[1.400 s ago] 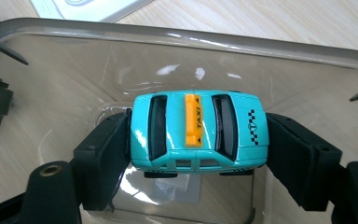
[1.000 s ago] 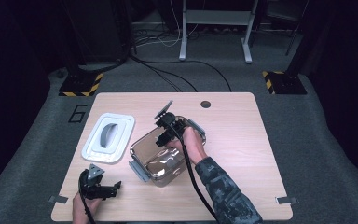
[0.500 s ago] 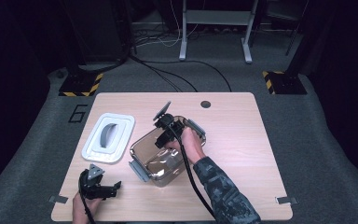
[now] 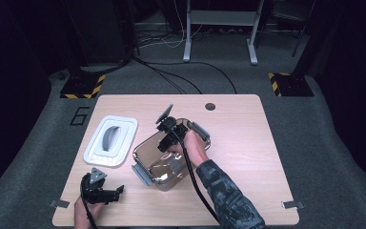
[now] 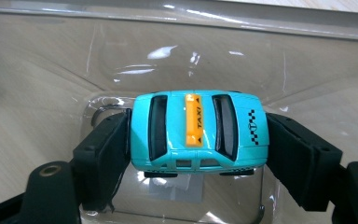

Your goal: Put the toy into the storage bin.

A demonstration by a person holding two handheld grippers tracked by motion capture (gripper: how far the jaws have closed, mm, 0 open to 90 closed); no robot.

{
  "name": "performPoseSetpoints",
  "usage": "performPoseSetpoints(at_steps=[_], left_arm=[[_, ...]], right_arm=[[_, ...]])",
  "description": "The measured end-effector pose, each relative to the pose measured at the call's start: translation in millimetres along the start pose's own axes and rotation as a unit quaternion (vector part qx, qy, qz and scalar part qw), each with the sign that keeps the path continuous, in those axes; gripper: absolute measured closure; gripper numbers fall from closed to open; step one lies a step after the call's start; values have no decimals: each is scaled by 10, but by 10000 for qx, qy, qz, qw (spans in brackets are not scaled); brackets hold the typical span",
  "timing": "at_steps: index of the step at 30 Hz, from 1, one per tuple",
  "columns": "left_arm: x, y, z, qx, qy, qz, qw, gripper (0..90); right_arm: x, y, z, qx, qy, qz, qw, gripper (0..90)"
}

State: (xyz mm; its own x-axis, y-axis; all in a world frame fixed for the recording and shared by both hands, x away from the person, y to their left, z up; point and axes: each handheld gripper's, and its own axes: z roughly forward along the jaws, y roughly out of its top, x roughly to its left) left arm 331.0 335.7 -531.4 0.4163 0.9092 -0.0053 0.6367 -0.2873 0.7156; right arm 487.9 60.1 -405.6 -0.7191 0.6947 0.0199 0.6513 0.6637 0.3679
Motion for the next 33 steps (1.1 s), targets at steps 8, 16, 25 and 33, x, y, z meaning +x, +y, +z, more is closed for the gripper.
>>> performPoseSetpoints(at_steps=[8, 16, 25, 33], left_arm=[[0, 0, -1, 1, 10, 6, 10000, 1], [0, 0, -1, 1, 9, 5, 10000, 1], [-3, -3, 2, -32, 25, -7, 10000, 5], [-2, 0, -3, 3, 2, -7, 10000, 4]], right_arm=[[9, 17, 40, 95, -17, 4, 10000, 238], [15, 19, 41, 78, -9, -17, 10000, 286], [21, -40, -71, -116, -27, -13, 9999, 244], [-28, -228, -357, -614, -24, 3, 9981, 160]])
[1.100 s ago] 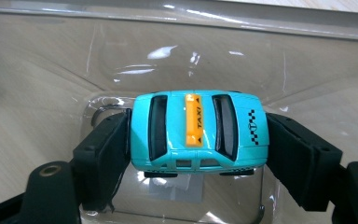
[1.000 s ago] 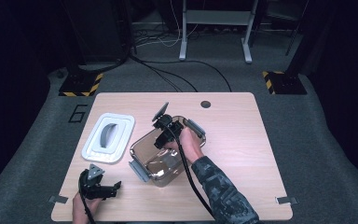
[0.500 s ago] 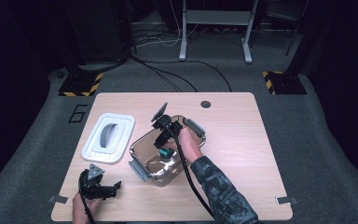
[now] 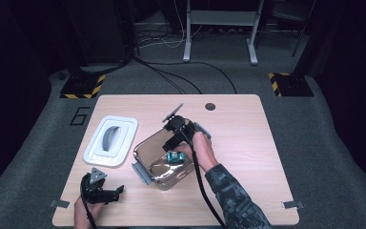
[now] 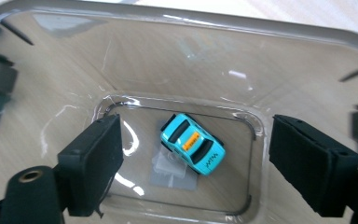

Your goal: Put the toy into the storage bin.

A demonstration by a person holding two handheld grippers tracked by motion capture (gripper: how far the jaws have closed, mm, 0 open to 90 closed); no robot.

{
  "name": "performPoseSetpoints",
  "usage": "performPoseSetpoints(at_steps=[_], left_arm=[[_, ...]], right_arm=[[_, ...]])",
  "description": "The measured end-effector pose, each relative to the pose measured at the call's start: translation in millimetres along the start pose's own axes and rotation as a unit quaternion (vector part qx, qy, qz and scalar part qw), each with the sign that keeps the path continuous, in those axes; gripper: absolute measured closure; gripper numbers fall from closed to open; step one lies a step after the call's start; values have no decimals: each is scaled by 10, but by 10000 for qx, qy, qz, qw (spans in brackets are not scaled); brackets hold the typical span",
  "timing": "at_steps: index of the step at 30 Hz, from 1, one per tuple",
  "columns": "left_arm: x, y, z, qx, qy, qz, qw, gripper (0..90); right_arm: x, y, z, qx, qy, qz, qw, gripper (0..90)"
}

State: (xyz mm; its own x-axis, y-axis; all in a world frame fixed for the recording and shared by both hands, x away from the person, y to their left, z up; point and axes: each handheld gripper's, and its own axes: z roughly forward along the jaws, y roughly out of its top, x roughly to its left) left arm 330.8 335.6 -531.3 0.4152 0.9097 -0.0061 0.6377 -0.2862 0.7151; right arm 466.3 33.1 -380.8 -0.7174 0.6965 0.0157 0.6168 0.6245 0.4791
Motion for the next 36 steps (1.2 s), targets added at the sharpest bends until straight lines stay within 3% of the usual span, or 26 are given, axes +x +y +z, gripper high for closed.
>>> performPoseSetpoints(at_steps=[12, 19, 36], left_arm=[[0, 0, 0, 0, 0, 2, 10000, 4], [1, 0, 0, 0, 0, 0, 10000, 4], [1, 1, 0, 2, 0, 1, 10000, 4]], right_arm=[[-161, -278, -428, -619, -90, -29, 9980, 76], [-274, -505, -602, -848, -233, 173, 9960, 25], [-556, -1093, -762, -1187, -571, 703, 9888, 0]])
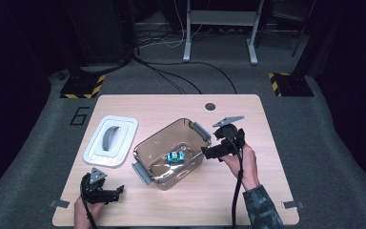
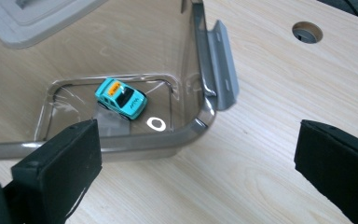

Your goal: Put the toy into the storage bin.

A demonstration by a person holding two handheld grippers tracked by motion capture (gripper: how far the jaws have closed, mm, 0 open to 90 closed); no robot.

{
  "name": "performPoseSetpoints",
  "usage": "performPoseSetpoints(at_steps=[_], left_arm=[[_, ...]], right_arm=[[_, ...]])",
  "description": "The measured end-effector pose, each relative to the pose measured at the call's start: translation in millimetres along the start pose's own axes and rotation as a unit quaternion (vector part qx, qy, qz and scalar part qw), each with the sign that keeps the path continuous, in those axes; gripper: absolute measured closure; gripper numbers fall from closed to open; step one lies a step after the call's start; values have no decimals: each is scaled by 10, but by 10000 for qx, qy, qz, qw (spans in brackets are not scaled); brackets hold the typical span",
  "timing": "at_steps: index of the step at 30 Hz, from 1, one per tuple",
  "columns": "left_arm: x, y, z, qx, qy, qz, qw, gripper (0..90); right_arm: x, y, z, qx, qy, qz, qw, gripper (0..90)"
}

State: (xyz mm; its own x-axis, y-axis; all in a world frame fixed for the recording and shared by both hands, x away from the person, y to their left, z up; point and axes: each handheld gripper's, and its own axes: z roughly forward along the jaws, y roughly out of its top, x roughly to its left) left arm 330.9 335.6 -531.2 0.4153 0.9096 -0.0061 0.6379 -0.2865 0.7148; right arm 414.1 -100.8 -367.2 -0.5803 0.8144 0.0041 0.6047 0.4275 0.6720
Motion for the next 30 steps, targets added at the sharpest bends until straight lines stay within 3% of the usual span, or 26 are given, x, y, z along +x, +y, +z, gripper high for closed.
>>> performPoseSetpoints(at_steps=[8, 13, 16, 22, 30], left_arm=[[0, 0, 0, -3, 1, -1, 10000, 4], [0, 0, 0, -1, 1, 0, 10000, 4], [0, 0, 0, -1, 1, 0, 10000, 4], [0, 0, 0, -3, 1, -1, 10000, 4], [-1, 0, 0, -1, 4, -2, 10000, 4]], right_arm=[[-131, -272, -11, -165, -119, 230, 9995, 0], [-196, -443, -18, -416, -176, 310, 9985, 4], [-220, -540, 20, -371, -204, 385, 9984, 4], [-282, -793, 186, -357, -349, 576, 9971, 9], [-358, -1146, 522, -130, -364, 867, 9955, 0]])
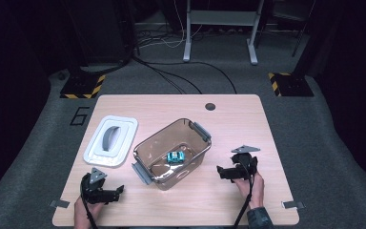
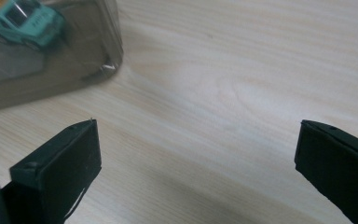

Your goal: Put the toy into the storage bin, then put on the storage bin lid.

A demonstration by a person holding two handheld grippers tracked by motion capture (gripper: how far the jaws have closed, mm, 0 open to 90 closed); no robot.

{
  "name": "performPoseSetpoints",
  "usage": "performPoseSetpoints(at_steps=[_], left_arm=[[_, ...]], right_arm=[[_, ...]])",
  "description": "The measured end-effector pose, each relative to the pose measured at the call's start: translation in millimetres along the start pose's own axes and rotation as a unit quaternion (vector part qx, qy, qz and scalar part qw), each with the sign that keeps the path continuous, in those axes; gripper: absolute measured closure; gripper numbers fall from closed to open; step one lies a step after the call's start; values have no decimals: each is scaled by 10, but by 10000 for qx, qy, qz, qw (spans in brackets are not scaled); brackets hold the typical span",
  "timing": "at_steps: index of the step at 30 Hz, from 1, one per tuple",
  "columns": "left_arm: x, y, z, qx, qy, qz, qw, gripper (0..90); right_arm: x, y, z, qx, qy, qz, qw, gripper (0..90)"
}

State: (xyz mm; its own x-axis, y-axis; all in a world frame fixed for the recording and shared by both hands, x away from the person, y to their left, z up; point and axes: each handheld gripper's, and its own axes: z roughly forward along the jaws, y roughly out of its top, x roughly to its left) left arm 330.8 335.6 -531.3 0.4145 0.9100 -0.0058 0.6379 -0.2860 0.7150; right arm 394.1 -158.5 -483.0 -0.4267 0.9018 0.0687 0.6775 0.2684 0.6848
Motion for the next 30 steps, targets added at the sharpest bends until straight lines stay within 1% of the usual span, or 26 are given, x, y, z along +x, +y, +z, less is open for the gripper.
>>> performPoseSetpoints(at_steps=[2, 4, 5, 7, 11, 12, 14, 16, 19, 20, 21, 22, 23, 30], left_arm=[[1, 0, 1, -6, 4, 3, 10000, 4], [1, 0, 0, -3, 3, 4, 10000, 4], [0, 0, 0, 0, -1, 0, 10000, 4], [0, 0, 0, 0, -1, -2, 10000, 4], [1, 0, 1, -5, 5, 5, 10000, 4], [1, 0, 1, -6, 5, 4, 10000, 4], [0, 0, 0, -4, 4, 3, 10000, 4], [0, 0, 1, -7, 6, 4, 10000, 4], [0, 0, 0, -4, 5, 1, 10000, 4], [0, 0, 1, -5, 10, 4, 10000, 4], [0, 0, 0, -3, 7, -2, 10000, 4], [0, 0, 0, 0, 5, -2, 10000, 3], [0, 0, 0, 2, 5, -1, 10000, 3], [6, 2, 2, 3, 1, -1, 10000, 3]], right_arm=[[-33, -74, 70, 37, 17, 114, 9999, 0], [-67, -135, 132, 34, -4, 140, 9999, 0], [-75, -162, 152, 72, -28, 202, 9998, 0], [-111, -209, 195, 65, -34, 205, 9998, 0], [-153, -286, 239, 53, -115, 285, 9995, 0], [-161, -303, 239, 4, -183, 228, 9996, 0], [-162, -311, 236, -15, -193, 265, 9995, 0], [-173, -329, 244, -78, -234, 136, 9996, 0], [-137, -354, 270, -136, -429, -46, 9990, 0], [-139, -366, 271, -190, -418, -64, 9989, 0], [-134, -374, 268, -209, -433, -30, 9988, 0], [-139, -376, 264, -196, -432, -64, 9989, 0], [-133, -378, 264, -209, -437, -28, 9988, 0], [-130, -379, 264, -218, -441, -18, 9988, 0]])
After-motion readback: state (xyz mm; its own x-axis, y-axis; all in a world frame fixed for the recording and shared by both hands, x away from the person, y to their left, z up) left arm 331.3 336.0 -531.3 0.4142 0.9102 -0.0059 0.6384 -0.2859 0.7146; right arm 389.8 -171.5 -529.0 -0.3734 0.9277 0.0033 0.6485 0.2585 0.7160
